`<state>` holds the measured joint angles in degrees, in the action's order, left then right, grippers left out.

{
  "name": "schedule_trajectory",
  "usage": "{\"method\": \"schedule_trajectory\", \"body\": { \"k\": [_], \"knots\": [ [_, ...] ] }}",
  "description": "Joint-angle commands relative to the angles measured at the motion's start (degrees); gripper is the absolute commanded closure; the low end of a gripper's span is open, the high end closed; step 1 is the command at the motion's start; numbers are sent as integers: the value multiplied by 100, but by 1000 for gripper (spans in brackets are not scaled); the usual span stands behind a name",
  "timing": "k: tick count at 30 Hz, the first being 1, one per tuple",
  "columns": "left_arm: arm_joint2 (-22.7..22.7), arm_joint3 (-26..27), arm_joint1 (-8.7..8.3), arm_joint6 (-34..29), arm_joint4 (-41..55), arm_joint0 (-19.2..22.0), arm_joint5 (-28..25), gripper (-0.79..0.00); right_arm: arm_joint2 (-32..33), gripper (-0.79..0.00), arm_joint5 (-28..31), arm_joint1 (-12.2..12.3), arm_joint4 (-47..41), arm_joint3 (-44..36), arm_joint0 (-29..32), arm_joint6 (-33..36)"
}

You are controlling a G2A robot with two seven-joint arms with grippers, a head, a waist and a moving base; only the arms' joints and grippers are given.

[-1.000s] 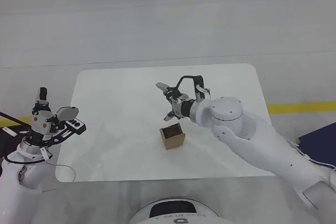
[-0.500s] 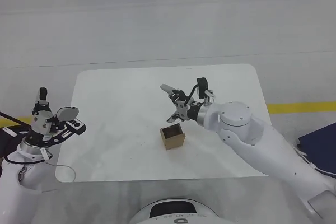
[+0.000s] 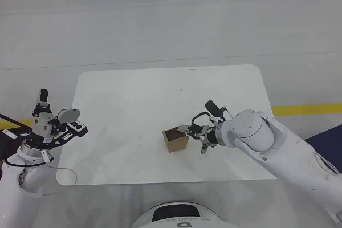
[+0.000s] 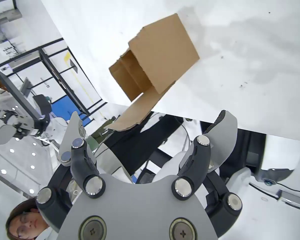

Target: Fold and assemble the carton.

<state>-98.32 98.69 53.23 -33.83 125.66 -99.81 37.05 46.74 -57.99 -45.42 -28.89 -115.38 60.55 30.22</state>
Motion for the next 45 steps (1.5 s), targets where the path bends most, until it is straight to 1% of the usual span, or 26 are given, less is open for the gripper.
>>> {"method": "schedule_trajectory", "body": {
  "k": [1,2,3,4,5,6,8,12,13,14,15,18,20,24,27,28,30,32,33,44,45],
  "knots": [
    [0,0,0,0,0,0,0,-785,-181,-591,-1,3,70,89,-142,154],
    [0,0,0,0,0,0,0,-785,-248,-529,-1,-5,28,128,-209,203],
    [0,0,0,0,0,0,0,-785,-283,-486,-1,-20,-66,172,-272,217],
    [0,0,0,0,0,0,0,-785,-283,-422,-1,-42,-221,216,-321,189],
    [0,0,0,0,0,0,0,-785,-261,-388,-1,-70,-440,265,-350,135],
    [0,0,0,0,0,0,0,-785,-258,-382,-1,-97,-612,303,-367,30],
    [0,0,0,0,0,0,0,-785,-329,-336,-1,-145,-865,333,-376,-195],
    [0,0,0,0,0,0,0,-785,-551,-271,-1,-205,-1133,381,-430,-657],
    [0,0,0,0,0,0,0,-785,-594,-182,-1,-210,-1188,404,-461,-740],
    [0,0,0,0,0,0,0,-785,-637,-58,-1,-211,-1220,420,-503,-816],
    [0,0,0,0,0,0,0,-785,-677,0,-1,-208,-1256,433,-549,-864],
    [0,0,0,0,0,0,0,-785,-860,0,-1,-165,-1207,434,-748,-851],
    [0,0,0,0,0,0,0,-785,-1198,0,-1,-91,-743,432,-1049,-565],
    [0,0,0,0,0,0,0,-785,-1691,0,-1,61,419,644,-2026,296],
    [0,0,0,0,0,0,0,-785,-2118,0,-1,97,971,631,-2797,1423],
    [0,0,0,0,0,0,0,-785,-2340,0,-1,99,1189,620,-3054,1608],
    [0,0,0,0,0,0,0,-785,-2946,0,57,92,1279,585,-3563,1666],
    [0,0,0,0,0,0,0,-785,-3644,0,302,87,1385,620,-4216,1912],
    [0,0,0,0,0,0,0,-785,-3700,0,531,85,1471,646,-4422,2141],
    [0,0,0,0,0,0,0,-785,-3700,0,531,85,1471,646,-4422,2141],
    [0,0,0,0,0,0,0,-785,-3700,-40,531,85,1471,646,-4422,2141]
  ]
}}
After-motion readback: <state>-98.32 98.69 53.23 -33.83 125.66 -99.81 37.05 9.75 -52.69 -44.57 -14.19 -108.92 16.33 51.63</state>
